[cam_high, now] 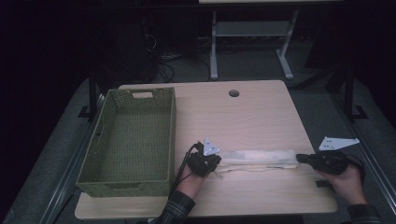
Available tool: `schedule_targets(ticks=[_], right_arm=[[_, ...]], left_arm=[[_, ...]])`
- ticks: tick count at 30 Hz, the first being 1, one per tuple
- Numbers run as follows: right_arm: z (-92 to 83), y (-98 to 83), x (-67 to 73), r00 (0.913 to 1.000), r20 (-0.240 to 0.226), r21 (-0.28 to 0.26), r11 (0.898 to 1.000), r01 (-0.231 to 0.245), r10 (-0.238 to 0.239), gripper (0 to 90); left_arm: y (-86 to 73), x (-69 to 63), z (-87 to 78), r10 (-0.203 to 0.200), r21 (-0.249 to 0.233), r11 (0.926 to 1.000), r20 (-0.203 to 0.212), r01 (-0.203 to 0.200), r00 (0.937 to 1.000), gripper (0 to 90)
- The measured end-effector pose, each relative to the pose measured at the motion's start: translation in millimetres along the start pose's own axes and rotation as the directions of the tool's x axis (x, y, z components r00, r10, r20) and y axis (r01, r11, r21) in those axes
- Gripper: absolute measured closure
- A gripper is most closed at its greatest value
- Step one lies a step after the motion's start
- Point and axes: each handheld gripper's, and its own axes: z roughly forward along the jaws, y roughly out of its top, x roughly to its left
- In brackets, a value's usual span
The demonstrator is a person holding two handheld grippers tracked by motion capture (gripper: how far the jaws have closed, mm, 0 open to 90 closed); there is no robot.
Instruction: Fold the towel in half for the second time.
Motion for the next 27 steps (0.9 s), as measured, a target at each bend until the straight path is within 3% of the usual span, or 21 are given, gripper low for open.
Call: schedule_targets(ticks=[11, 14, 17, 22, 27], right_arm=[[3.1, -9.4, 3.8, 0.9997, -0.025, 0.055, 0.998, -0.001, 0.003, 85.0], [0.7, -9.3, 5.6, 0.9995, -0.03, 0.055, 0.998, 0.008, -0.006, 82.6], [-5.6, -12.4, 8.1, 0.9997, -0.019, 0.055, 0.998, 0.016, -0.015, 79.5], [-14.1, -13.3, 7.2, 0.9996, -0.024, -0.001, 1.0, -0.011, 0.011, 74.9], [-8.9, -5.8, 11.2, 0.9993, -0.039, -0.005, 1.0, 0.002, -0.002, 87.4]], left_arm=[[-8.1, -5.4, 5.1, 0.017, 0.076, 0.9969, 0.031, -0.02, 0.9994, 82.8], [-9.3, -4.4, 0.5, 0.009, 0.068, 0.9976, 0.029, -0.011, 0.9995, 79.4], [-10.6, -3.6, -4.5, 0.0, 0.058, 0.9983, 0.014, -0.001, 0.9999, 69.4], [-7.0, -1.4, -7.0, -0.019, 0.025, 0.9995, 0.013, 0.019, 0.9997, 57.4], [-2.1, 4.3, -4.0, -0.023, 0.011, 0.9997, 0.032, 0.023, 0.9992, 49.4]])
